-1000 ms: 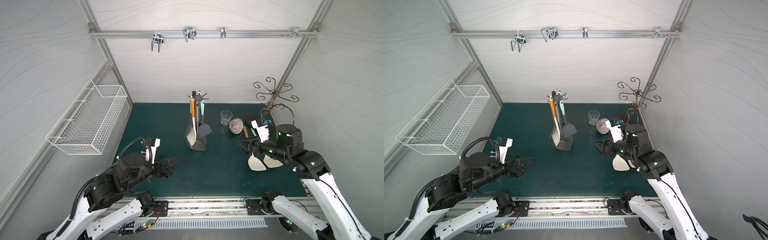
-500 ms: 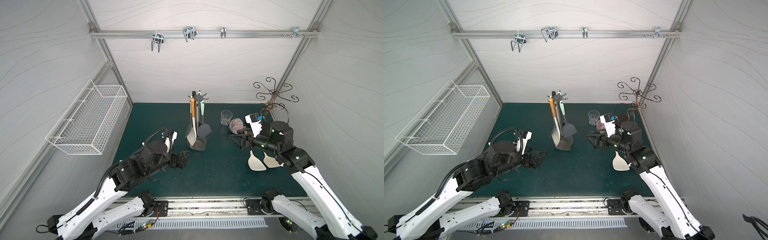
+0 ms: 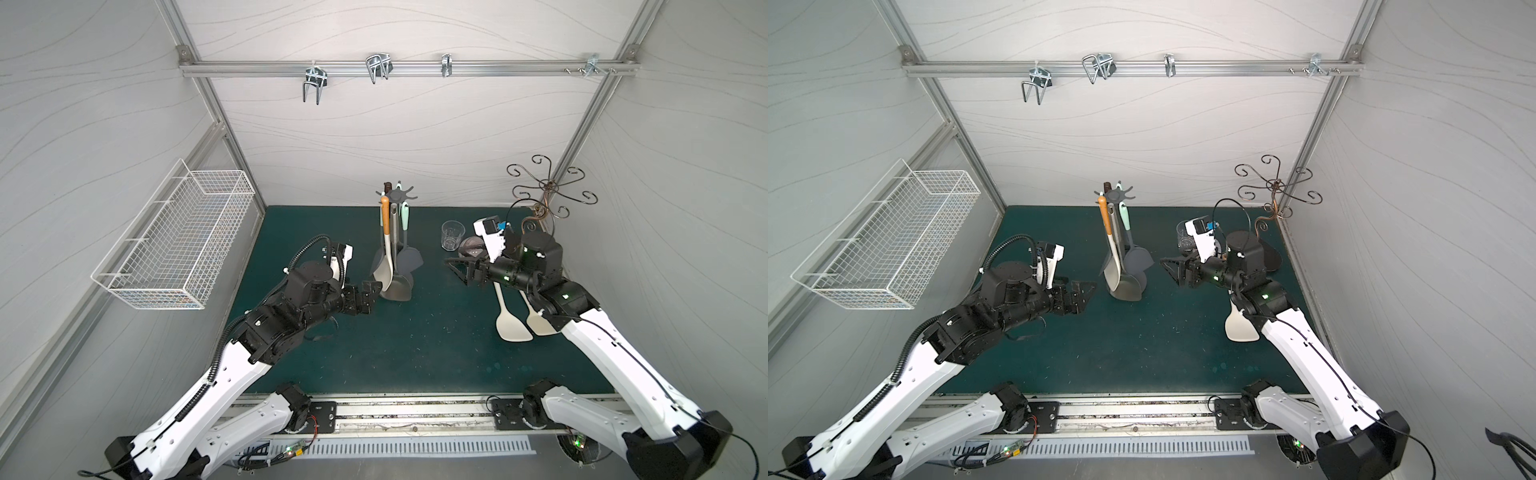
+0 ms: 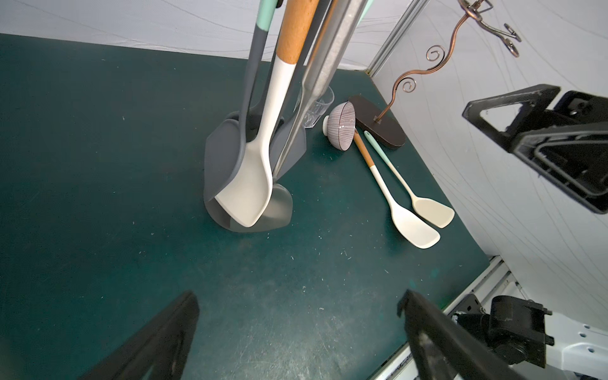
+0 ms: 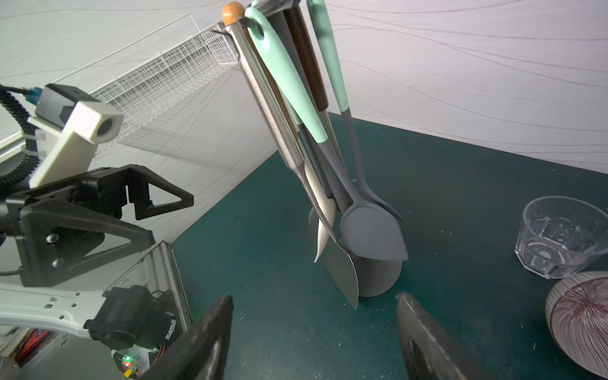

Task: Take the spatula off the kitchen utensil rack
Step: Take off the spatula from the rack.

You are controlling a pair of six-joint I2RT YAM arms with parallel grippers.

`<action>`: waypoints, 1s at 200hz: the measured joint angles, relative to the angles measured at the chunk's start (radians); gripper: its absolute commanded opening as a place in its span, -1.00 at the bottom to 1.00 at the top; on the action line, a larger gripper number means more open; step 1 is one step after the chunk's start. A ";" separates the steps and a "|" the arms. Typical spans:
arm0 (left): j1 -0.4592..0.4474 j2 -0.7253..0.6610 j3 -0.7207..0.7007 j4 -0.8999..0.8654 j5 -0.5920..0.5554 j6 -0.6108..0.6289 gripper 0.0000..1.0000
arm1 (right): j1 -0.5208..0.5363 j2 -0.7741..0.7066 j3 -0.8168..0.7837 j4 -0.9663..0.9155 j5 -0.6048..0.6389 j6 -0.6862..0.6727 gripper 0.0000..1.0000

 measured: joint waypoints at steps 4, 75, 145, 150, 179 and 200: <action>0.010 0.004 0.000 0.004 0.009 0.000 0.99 | 0.008 0.006 -0.003 0.013 0.003 -0.006 0.57; 0.222 0.061 0.000 0.087 0.210 -0.030 0.99 | 0.067 0.191 -0.012 0.249 0.029 -0.133 0.50; 0.356 0.077 0.000 0.098 0.323 -0.037 0.99 | 0.077 0.363 0.039 0.398 -0.003 -0.154 0.44; 0.365 0.077 0.000 0.098 0.332 -0.039 0.99 | 0.079 0.367 0.038 0.408 -0.002 -0.155 0.45; 0.400 0.079 0.000 0.098 0.375 -0.045 0.99 | 0.082 0.377 0.038 0.458 0.021 -0.172 0.45; 0.409 0.078 0.000 0.098 0.393 -0.044 0.99 | 0.082 0.377 0.038 0.464 0.031 -0.185 0.46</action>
